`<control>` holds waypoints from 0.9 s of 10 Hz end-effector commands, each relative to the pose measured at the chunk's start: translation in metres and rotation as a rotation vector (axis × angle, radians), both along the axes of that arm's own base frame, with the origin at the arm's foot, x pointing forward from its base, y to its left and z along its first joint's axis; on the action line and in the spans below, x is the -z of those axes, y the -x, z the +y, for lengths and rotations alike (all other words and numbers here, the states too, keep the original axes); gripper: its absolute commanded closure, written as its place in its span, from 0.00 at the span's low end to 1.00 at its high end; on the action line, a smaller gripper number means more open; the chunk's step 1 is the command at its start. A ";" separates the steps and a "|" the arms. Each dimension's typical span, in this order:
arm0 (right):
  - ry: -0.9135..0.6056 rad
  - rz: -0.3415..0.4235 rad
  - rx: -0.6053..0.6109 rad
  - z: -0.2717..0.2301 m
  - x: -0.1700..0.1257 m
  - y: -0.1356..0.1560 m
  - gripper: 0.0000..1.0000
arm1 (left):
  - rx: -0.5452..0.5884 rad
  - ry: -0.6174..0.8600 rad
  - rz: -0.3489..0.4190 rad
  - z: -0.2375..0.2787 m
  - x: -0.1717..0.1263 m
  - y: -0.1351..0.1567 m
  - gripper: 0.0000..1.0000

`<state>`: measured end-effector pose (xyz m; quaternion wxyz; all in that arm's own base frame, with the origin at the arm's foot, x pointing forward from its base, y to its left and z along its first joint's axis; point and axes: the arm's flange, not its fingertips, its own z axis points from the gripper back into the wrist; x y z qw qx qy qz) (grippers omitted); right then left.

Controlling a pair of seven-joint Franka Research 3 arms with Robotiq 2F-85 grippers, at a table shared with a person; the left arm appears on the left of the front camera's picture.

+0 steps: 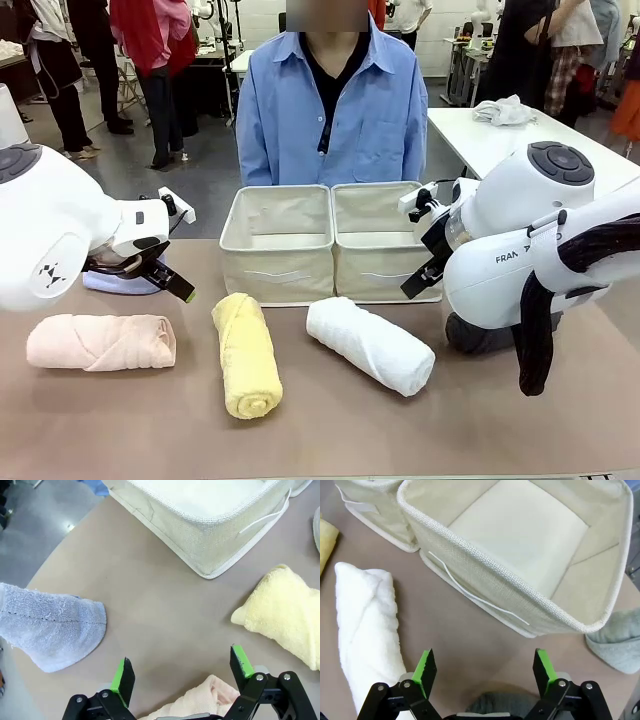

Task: Sort the towels based on their folding style.
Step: Pick up one triangle-folded towel and place it in the left Fabric basket.

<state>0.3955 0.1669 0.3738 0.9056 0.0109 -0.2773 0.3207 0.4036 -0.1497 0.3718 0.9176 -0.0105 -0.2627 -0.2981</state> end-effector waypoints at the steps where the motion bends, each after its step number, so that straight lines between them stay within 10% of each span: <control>1: 0.000 0.000 0.000 0.000 0.000 0.000 0.00 | 0.000 0.000 0.000 0.000 0.000 0.000 0.00; 7: 0.000 0.000 0.000 0.000 0.000 0.000 0.00 | 0.000 0.000 0.000 0.000 0.000 0.000 0.00; 9: -0.008 0.058 0.070 -0.003 -0.054 -0.005 0.00 | 0.091 -0.035 -0.005 -0.009 -0.064 -0.002 0.00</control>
